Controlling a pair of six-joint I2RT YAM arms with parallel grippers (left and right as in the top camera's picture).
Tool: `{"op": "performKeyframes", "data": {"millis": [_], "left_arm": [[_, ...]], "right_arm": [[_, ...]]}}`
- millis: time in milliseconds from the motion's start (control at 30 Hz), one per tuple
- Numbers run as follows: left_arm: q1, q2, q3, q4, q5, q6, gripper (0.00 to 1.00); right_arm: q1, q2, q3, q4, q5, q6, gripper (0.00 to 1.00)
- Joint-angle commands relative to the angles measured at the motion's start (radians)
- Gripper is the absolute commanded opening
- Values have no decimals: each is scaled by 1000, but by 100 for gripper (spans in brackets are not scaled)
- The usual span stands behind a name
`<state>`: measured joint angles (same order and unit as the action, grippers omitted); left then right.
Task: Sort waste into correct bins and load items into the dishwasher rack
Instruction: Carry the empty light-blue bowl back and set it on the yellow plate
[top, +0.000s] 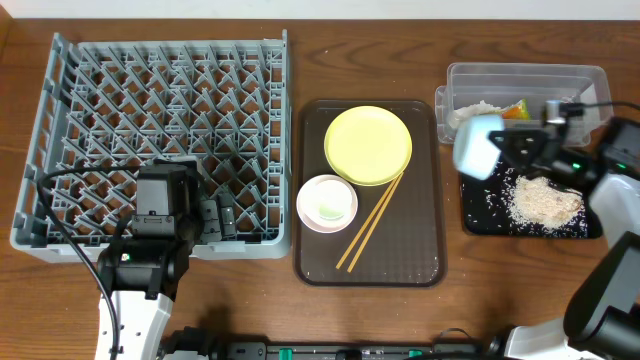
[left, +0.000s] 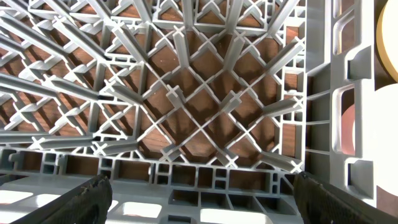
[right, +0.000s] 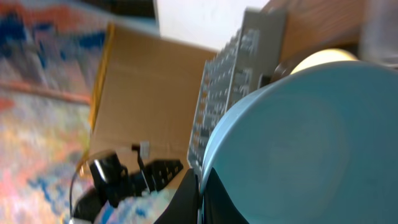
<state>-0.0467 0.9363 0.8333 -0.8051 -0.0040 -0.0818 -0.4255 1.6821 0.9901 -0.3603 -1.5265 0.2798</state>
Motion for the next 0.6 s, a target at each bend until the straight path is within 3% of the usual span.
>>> {"op": "performKeyframes", "data": {"millis": [0,400,567], "left_arm": [[4,3,25,-2,-4,-9,95],[4,4,25,-5,-50,3,95],[4,4,25,-5,-50,3,95]], "right_arm": [[87,5,10,23,-22,-34,1],[403,3,13,158,282,-23,1],[510,3,23,171,555,-35,1]]}}
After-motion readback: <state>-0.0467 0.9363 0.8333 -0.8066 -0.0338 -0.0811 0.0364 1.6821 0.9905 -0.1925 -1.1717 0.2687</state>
